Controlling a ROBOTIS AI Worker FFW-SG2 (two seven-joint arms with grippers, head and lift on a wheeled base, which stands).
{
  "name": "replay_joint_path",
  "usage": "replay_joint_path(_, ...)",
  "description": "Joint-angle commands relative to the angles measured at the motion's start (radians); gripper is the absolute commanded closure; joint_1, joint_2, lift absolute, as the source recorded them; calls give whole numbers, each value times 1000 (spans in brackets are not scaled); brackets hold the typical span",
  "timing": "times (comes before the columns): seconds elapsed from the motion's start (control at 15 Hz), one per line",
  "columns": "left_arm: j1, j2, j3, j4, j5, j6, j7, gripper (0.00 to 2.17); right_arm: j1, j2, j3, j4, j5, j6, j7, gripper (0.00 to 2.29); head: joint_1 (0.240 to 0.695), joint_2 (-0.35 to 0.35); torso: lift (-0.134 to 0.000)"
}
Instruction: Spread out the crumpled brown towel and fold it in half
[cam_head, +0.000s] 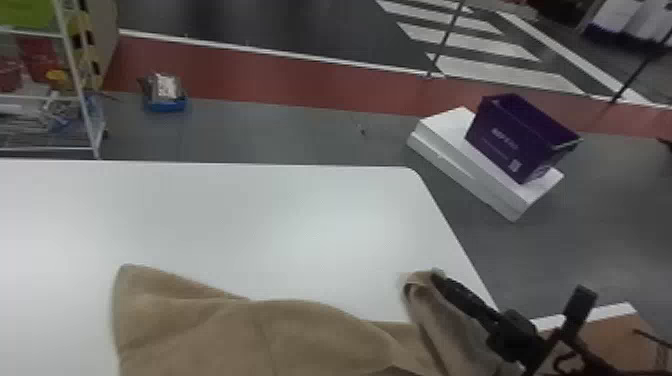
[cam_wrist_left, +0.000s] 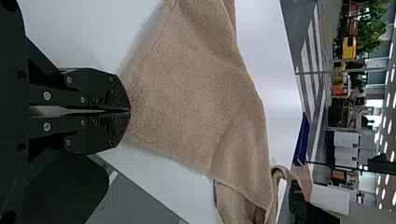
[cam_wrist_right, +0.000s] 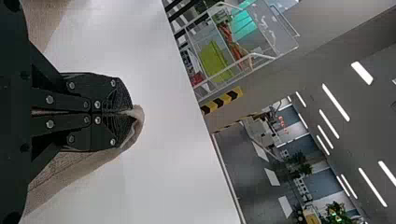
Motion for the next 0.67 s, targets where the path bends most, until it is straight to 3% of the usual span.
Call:
replay_joint_path(0.0,-4,-2,1,8,12,-2,3,1443,0,-2,-3,-1,-3,0,1,2250,695,-350,-124)
replay_joint_path(0.07,-2,-2,1,-2,28,-2,3,1271,0,-2,-3,1,-4,0,1,2250,695,-350,-124)
replay_joint_path(0.13,4,0,11,-16,55,-5,-5,610,0,-2,-3,1,-4,0,1,2250,695,-350,-124)
replay_joint_path(0.2,14,0,23,-38,77,-5,-17,137,0,-2,-6,1,-4,0,2,2250,695,-350,-124)
replay_joint_path(0.27,19,0,29,-48,87,-5,-37,19,0,-2,-8,4,-4,0,7,2250,695,-350,-124)
replay_joint_path(0.6,25,0,34,-39,94,-8,-65,33,0,-5,-11,13,-6,-3,9,2250,695,-350,-124)
